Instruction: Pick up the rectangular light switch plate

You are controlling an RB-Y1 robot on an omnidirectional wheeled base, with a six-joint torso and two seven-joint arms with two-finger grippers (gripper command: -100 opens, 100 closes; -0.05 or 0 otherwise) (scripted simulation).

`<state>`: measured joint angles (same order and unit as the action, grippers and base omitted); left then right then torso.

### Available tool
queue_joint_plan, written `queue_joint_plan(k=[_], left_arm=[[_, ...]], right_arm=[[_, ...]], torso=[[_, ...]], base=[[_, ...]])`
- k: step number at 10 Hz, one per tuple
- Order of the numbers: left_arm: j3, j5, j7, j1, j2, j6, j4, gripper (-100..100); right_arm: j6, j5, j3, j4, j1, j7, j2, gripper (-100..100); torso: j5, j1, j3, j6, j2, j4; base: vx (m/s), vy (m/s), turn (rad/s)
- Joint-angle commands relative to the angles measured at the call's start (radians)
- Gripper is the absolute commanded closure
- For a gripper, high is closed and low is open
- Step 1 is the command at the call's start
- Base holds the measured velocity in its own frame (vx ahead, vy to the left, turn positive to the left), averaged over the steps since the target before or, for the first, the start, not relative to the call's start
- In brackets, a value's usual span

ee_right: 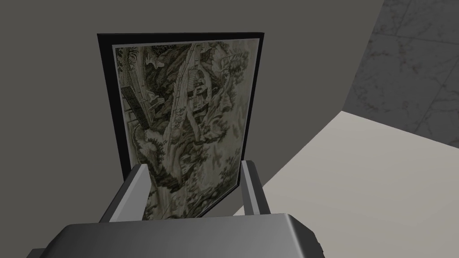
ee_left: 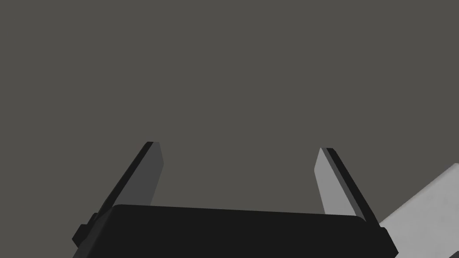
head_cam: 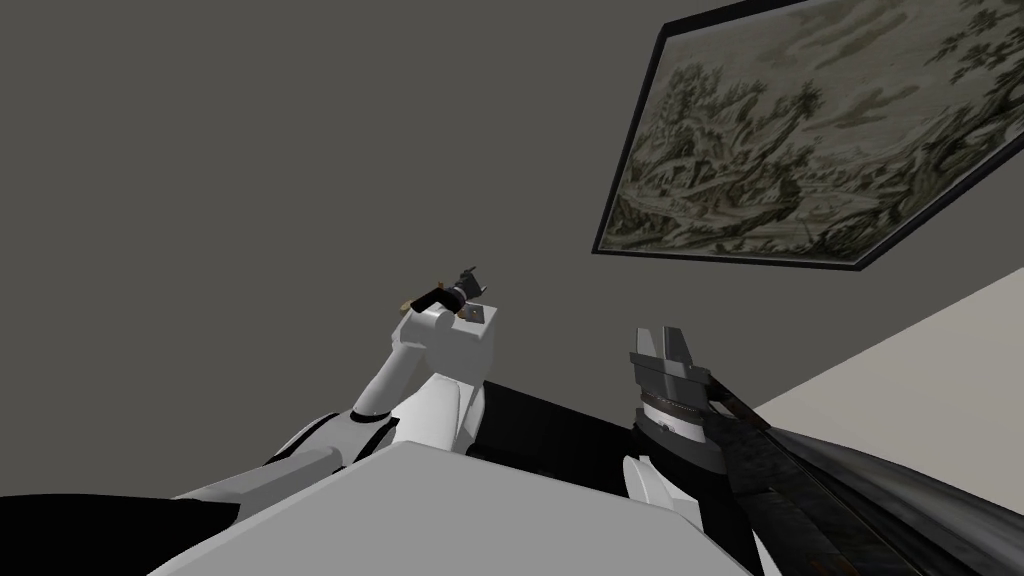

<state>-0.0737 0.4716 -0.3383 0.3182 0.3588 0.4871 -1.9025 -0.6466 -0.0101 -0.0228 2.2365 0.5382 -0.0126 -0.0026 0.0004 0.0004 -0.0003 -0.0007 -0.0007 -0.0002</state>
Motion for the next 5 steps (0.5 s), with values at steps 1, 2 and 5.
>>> queue_joint_plan(k=[1,2,5], left_arm=[[0.004,0.035,-0.019,0.050,0.015,0.050,0.035,-100],[0.004,0.035,-0.019,0.052,0.015,0.076,0.035,-100],[0.004,0.035,-0.019,0.052,0.015,0.092,0.035,-100]], right_arm=[[0.000,0.000,0.000,0.000,0.000,0.000,0.000,0],[0.000,0.000,0.000,0.000,0.000,0.000,0.000,0],[0.000,0.000,0.000,0.000,0.000,0.000,0.000,0]], torso=[[0.000,0.000,0.000,0.000,0.000,0.000],[0.000,0.001,0.000,0.000,0.000,0.000],[0.000,0.000,0.000,0.000,0.000,0.000]], base=[[-0.020,0.020,-0.065],[-0.025,0.025,-0.083],[0.003,-0.003,0.010]])
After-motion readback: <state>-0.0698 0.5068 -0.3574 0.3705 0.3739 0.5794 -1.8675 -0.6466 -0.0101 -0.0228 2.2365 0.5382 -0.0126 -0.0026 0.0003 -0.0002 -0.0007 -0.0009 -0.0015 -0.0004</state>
